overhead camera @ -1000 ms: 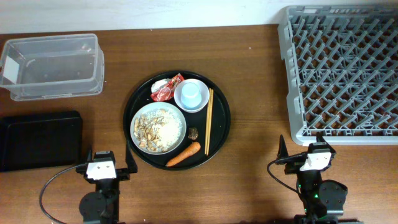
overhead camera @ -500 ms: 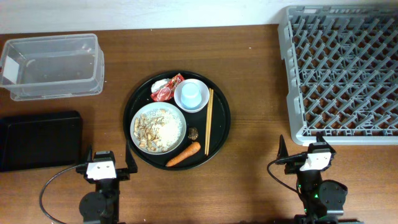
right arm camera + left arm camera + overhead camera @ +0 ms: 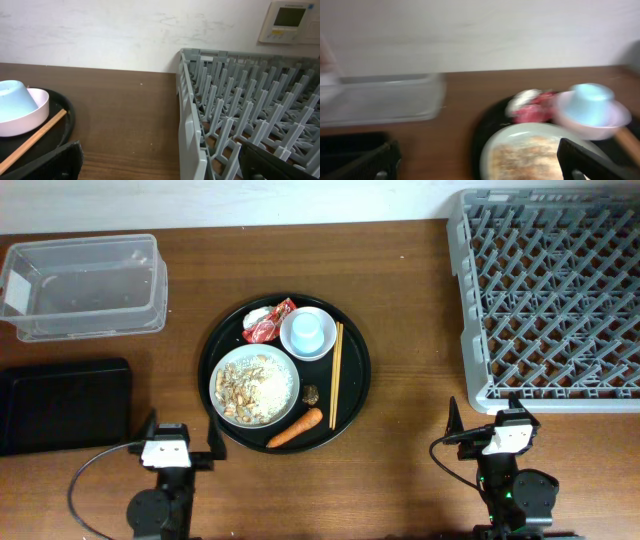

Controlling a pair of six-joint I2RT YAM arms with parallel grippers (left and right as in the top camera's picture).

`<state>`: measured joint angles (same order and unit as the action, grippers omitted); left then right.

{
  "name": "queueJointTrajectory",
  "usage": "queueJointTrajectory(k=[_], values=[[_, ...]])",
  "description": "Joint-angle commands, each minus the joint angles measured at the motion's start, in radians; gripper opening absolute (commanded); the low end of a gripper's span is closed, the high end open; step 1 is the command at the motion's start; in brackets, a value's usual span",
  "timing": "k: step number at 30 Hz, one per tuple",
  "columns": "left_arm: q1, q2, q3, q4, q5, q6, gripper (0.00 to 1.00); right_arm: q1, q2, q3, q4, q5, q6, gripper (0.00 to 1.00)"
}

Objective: Sort waste into correct bins and load items into the dishwasher rack
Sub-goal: 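Move the left gripper over the white plate of rice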

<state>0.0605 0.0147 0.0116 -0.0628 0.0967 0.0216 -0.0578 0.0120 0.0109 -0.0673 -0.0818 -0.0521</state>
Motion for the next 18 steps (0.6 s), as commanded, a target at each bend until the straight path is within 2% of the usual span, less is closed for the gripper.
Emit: queueJointTrajectory(k=[1, 2, 6, 9, 15, 18], values=[[0.003, -0.009, -0.002, 0.066, 0.5, -0.115, 0.99, 0.006, -0.008, -0.005, -0.005, 0.008, 0.005, 0.98], [0.003, -0.009, -0.002, 0.089, 0.553, -0.115, 0.99, 0.006, -0.008, -0.005, -0.005, 0.008, 0.005, 0.98], [0.003, -0.009, -0.001, 0.217, 0.605, -0.121, 0.99, 0.006, -0.008, -0.005, -0.005, 0.008, 0.005, 0.98], [0.003, -0.008, 0.008, 0.307, 0.622, -0.216, 0.99, 0.006, -0.008, -0.005, -0.005, 0.008, 0.005, 0.98], [0.003, -0.008, 0.055, 0.304, 0.622, -0.238, 0.99, 0.006, -0.008, -0.005, -0.005, 0.008, 0.005, 0.98], [0.003, -0.008, 0.077, 0.254, 0.621, -0.238, 0.99, 0.006, -0.008, -0.005, -0.005, 0.008, 0.005, 0.98]])
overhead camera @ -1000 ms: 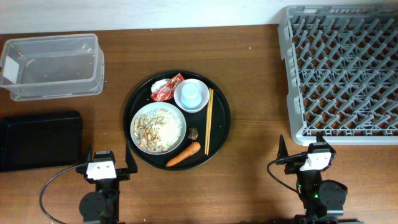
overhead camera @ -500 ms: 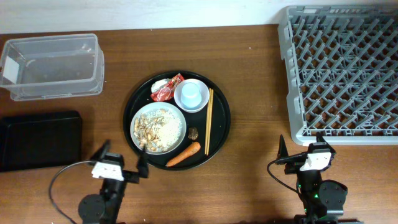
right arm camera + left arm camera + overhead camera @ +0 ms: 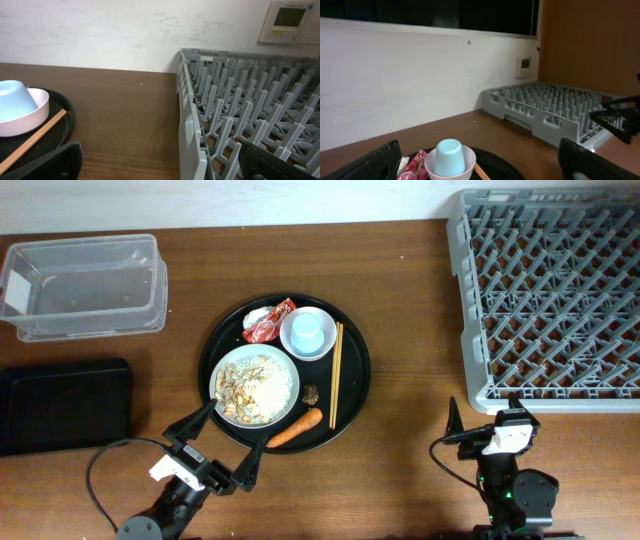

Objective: Sort waste into correct bins and load items into the dishwasher rack
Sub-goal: 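Move the left gripper over the white plate of rice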

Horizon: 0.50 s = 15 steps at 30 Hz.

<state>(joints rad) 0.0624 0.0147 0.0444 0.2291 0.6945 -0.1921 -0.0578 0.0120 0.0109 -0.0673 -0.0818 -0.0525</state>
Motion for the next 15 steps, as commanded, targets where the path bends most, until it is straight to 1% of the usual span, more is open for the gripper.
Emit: queueJointTrajectory(k=[1, 3, 8, 12, 15], values=[[0.002, -0.008, 0.055, -0.067, 0.024, -0.024, 0.99, 0.006, -0.008, -0.005, -0.005, 0.008, 0.005, 0.98], [0.002, 0.0, 0.073, -0.115, 0.023, -0.024, 0.99, 0.006, -0.008, -0.005, -0.005, 0.008, 0.005, 0.98], [0.002, 0.065, 0.132, -0.172, 0.023, -0.024, 0.99, 0.006, -0.008, -0.005, -0.005, 0.008, 0.005, 0.98], [0.002, 0.22, 0.234, -0.209, 0.023, -0.024, 0.99, 0.006, -0.008, -0.005, -0.005, 0.008, 0.005, 0.98], [0.001, 0.406, 0.364, -0.311, 0.025, 0.01, 0.99, 0.006, -0.008, -0.005, -0.005, 0.008, 0.005, 0.98]])
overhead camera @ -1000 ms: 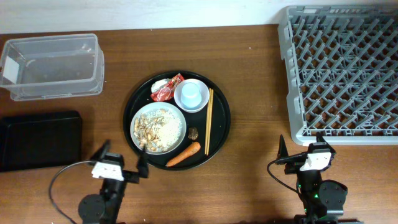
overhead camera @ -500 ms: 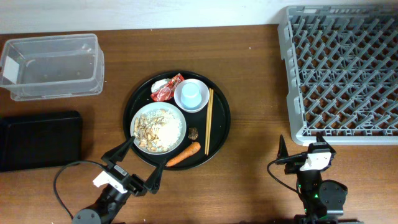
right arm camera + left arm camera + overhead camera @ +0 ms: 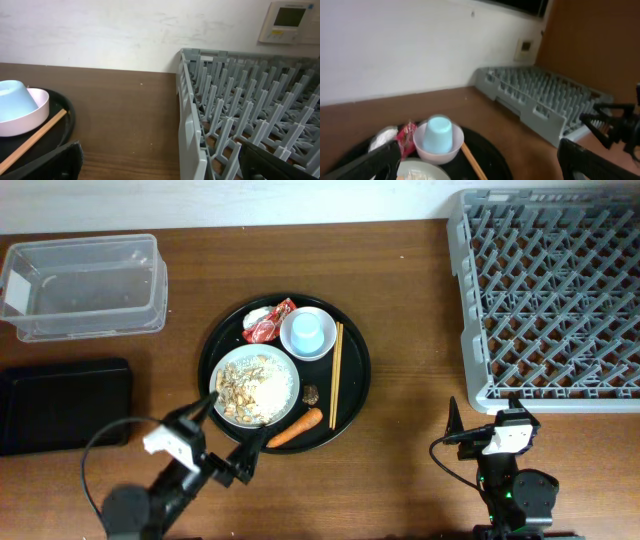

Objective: Sort waste into correct bins and load items into the dishwasher rack
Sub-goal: 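Move the left gripper over the white plate of rice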

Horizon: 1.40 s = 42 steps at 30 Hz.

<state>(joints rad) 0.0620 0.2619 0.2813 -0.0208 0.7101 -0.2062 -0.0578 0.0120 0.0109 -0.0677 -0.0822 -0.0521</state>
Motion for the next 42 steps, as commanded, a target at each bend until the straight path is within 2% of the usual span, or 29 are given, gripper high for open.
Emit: queueJointTrajectory(k=[1, 5, 11, 15, 18, 19, 22, 25, 27, 37, 42], values=[[0.002, 0.222, 0.179, -0.113, 0.009, 0.051, 0.99, 0.006, -0.008, -0.005, -0.005, 0.008, 0.005, 0.98], [0.002, 0.447, 0.36, -0.278, 0.011, 0.125, 0.99, 0.006, -0.008, -0.005, -0.005, 0.008, 0.005, 0.98], [0.002, 0.575, 0.399, -0.228, 0.194, 0.125, 0.99, 0.006, -0.008, -0.005, -0.005, 0.008, 0.005, 0.98], [0.002, 0.59, 0.403, -0.229, 0.179, 0.117, 0.99, 0.006, -0.008, -0.005, -0.005, 0.008, 0.005, 0.98], [-0.006, 0.597, 0.463, -0.317, 0.083, 0.061, 0.99, 0.006, -0.008, -0.005, -0.005, 0.008, 0.005, 0.98], [-0.019, 0.613, 0.516, -0.396, 0.031, 0.062, 0.99, 0.006, -0.008, -0.005, -0.005, 0.008, 0.005, 0.98], [-0.072, 0.685, 0.673, -0.615, -0.095, 0.112, 0.99, 0.006, -0.008, -0.005, -0.005, 0.008, 0.005, 0.98], [-0.142, 0.754, 0.788, -0.75, -0.216, 0.152, 0.99, 0.006, -0.008, -0.005, -0.005, 0.008, 0.005, 0.98], [-0.192, 0.787, 0.81, -0.744, -0.235, 0.151, 0.99, 0.006, -0.008, -0.005, -0.005, 0.008, 0.005, 0.98], [-0.274, 0.89, 0.81, -0.777, -0.241, 0.151, 0.99, 0.006, -0.008, -0.005, -0.005, 0.008, 0.005, 0.99], [-0.334, 0.988, 0.81, -0.843, -0.407, 0.139, 0.99, 0.006, -0.008, -0.005, -0.005, 0.008, 0.005, 0.98]])
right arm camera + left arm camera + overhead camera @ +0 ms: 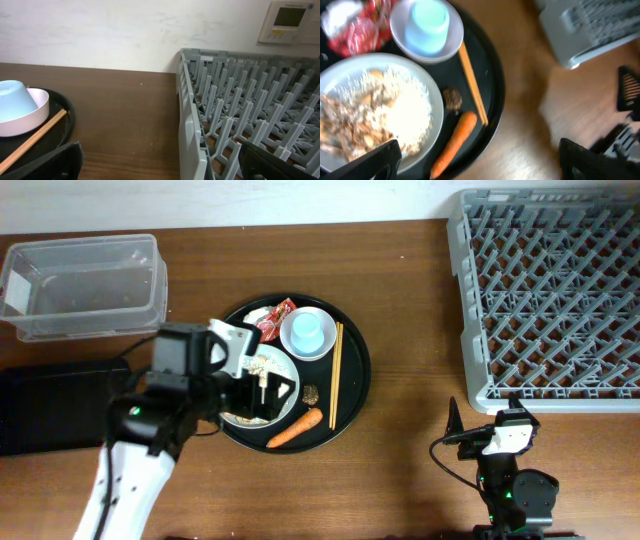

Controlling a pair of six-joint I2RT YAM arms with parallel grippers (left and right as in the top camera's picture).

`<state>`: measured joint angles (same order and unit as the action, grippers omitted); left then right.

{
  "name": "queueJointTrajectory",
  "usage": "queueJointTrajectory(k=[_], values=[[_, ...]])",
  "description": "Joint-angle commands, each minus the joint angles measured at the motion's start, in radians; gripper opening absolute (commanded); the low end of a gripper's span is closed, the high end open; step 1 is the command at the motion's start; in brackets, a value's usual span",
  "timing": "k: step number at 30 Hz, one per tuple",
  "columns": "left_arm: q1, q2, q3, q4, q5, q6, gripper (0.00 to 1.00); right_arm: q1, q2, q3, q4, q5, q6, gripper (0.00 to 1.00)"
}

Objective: Sort waste into correct bins and load items into the dishwasher rack
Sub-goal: 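Move the left gripper over the white plate of rice, then grasp the white plate's rim with the left gripper and lift it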

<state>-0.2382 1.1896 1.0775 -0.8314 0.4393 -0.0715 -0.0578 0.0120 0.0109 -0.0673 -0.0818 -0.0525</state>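
Observation:
A round black tray (357, 370) holds a plate of rice (370, 115), a carrot (455, 142), wooden chopsticks (472, 82), a red wrapper (355, 35), a small brown scrap (452, 98) and a white bowl (452, 37) with a blue cup (426, 20) upside down in it. My left gripper (268, 395) hangs open above the plate and points down, its jaws wide apart and empty. The carrot (295, 428) lies just in front of it. My right gripper (485, 420) stands open and empty at the table's front, before the grey dishwasher rack (545, 295).
A clear plastic bin (85, 285) stands at the back left, with a black bin (60, 405) in front of it. The rack's near wall (192, 140) is just to the right of my right gripper (160, 162). Bare wood lies between tray and rack.
My left gripper was low at the table's front, just left of the tray's near rim and looking level. Now it is raised over the plate, looking down. The right arm has not moved.
My left gripper rested open at the table's front edge, left of the tray. Then it was turned toward the tray, then a little nearer its rim. Now it is above the plate. Nothing on the tray has moved, and my right gripper stayed still.

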Motion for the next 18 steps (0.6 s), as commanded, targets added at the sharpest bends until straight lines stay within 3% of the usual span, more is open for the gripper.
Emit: queueJointTrajectory(k=[1, 18], values=[[-0.041, 0.081, 0.014, -0.04, -0.163, 0.005, 0.99, 0.006, -0.008, -0.005, -0.005, 0.008, 0.005, 0.98], [-0.043, 0.16, 0.014, 0.028, -0.17, 0.005, 0.99, 0.006, -0.008, -0.005, -0.005, 0.008, 0.005, 0.98]])
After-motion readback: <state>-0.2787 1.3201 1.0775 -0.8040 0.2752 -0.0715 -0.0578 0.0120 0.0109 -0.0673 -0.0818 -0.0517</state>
